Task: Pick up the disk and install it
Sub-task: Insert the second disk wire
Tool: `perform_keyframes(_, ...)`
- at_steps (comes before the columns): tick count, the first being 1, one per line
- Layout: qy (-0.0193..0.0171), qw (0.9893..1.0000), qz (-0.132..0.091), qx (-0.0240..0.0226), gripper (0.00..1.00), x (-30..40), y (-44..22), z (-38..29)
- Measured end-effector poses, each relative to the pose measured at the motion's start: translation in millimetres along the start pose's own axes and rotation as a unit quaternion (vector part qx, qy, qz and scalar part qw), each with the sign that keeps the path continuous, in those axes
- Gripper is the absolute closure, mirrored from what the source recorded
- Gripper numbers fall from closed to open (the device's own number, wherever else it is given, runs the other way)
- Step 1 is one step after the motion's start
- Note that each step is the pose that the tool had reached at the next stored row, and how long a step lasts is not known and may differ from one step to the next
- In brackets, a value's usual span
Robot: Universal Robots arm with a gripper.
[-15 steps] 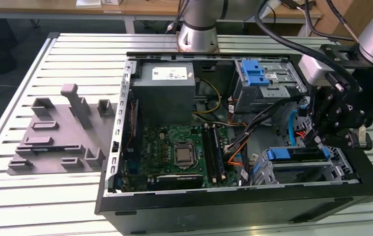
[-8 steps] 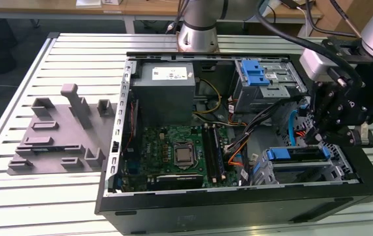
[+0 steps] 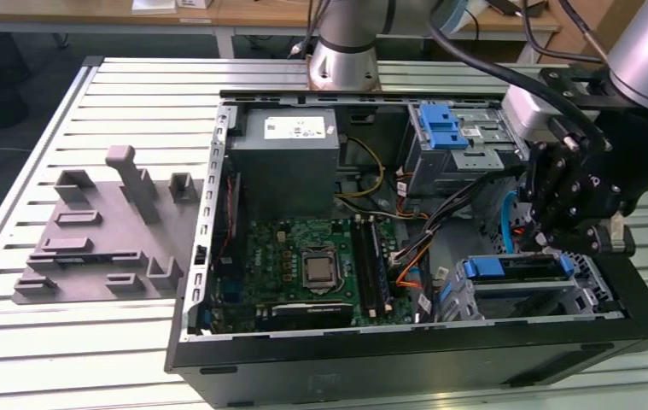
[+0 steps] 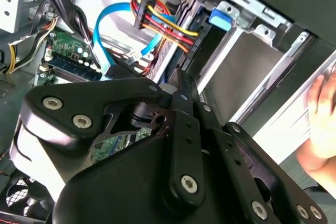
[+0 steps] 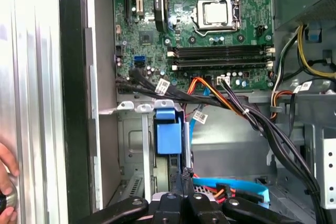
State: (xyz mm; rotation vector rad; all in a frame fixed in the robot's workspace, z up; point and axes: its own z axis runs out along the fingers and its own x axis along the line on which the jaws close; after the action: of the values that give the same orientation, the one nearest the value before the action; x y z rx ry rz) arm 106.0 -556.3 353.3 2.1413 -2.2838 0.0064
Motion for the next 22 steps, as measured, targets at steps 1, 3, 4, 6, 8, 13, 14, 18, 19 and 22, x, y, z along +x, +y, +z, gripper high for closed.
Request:
perform_keyframes(1,0.0000,1.0000,0.000,0.0004,0.89,0.1,1.1,-0.5)
perform_keyframes(3,-0.0001,1.0000,0.000,0.0010,0.89,0.2,2.6,-3.1)
perform_keyframes(4,-0.0001,1.0000,0.000,0.0012,0.89,0.2,3.2,-5.1)
perform_keyframes(6,-0.0002,1.0000,0.000,0.0015,0.89,0.3,4.1,-8.6)
perform_keyframes(8,-0.0002,1.0000,0.000,0.0018,0.89,0.4,5.1,-12.6)
perform_keyframes(13,-0.0002,1.0000,0.000,0.0024,0.89,0.6,8.1,-18.8)
perform_keyframes(14,-0.0002,1.0000,0.000,0.0027,0.89,0.6,9.7,-22.8)
perform_keyframes(18,-0.0001,1.0000,0.000,0.0027,0.89,-0.8,10.6,-25.7)
perform_keyframes(19,0.0000,1.0000,0.000,0.0027,0.89,-1.5,10.7,-25.8)
perform_keyframes(22,0.0000,1.0000,0.000,0.0030,0.89,-2.2,11.2,-25.8)
